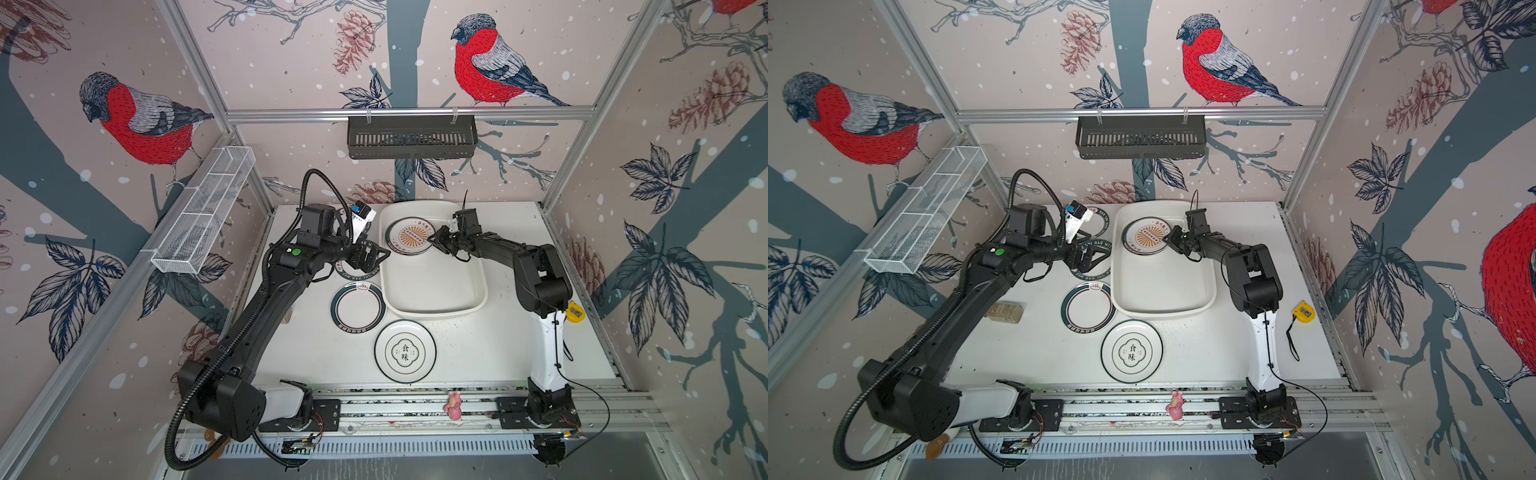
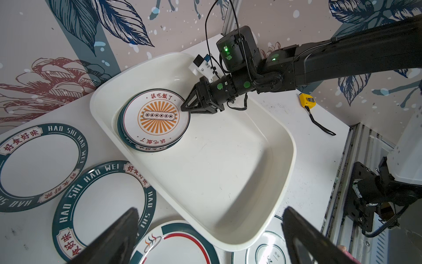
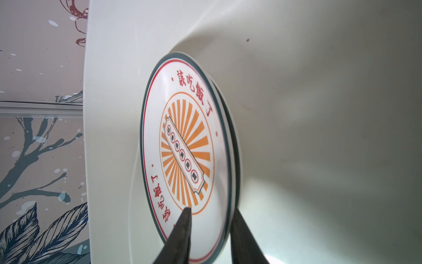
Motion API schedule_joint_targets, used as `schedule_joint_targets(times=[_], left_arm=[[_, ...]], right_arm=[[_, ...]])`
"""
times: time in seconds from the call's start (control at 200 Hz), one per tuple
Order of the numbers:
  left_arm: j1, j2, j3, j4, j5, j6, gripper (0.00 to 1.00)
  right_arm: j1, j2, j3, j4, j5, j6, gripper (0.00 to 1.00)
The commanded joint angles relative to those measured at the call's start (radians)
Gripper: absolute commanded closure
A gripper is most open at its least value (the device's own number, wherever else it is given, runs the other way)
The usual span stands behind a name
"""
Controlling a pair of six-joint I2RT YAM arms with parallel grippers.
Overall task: Place the plates into the plastic bin on the countertop
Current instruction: Place the plate in the plastic bin.
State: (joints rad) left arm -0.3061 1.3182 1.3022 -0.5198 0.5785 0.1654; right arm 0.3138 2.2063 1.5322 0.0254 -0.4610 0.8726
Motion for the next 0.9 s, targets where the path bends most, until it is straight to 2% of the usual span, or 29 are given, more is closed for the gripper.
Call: schedule_joint_targets(times=[0.0, 0.225, 0.695, 0.896], left_arm=[[-0.002, 0.001, 0.009, 0.004, 0.010, 0.016, 0.03], [-0.002, 0.003, 0.014, 0.001, 0.009, 0.016, 0.03], [-0.003, 0.009, 0.017, 0.000, 0.009, 0.015, 0.03], [-0.002, 0.004, 0.017, -0.004, -0.002, 0.020, 0.03]], right_arm=[[0.001, -0.019, 0.006, -0.012, 0.014, -0.029, 0.66], [-0.001, -0.031, 0.019, -0.045, 0.029, -0.046, 0.63], [-0.002, -0.022, 0.034, -0.053, 0.033, -0.052, 0.65], [-0.002, -0.101, 0.012, -0.051, 0.055, -0.098, 0.65]])
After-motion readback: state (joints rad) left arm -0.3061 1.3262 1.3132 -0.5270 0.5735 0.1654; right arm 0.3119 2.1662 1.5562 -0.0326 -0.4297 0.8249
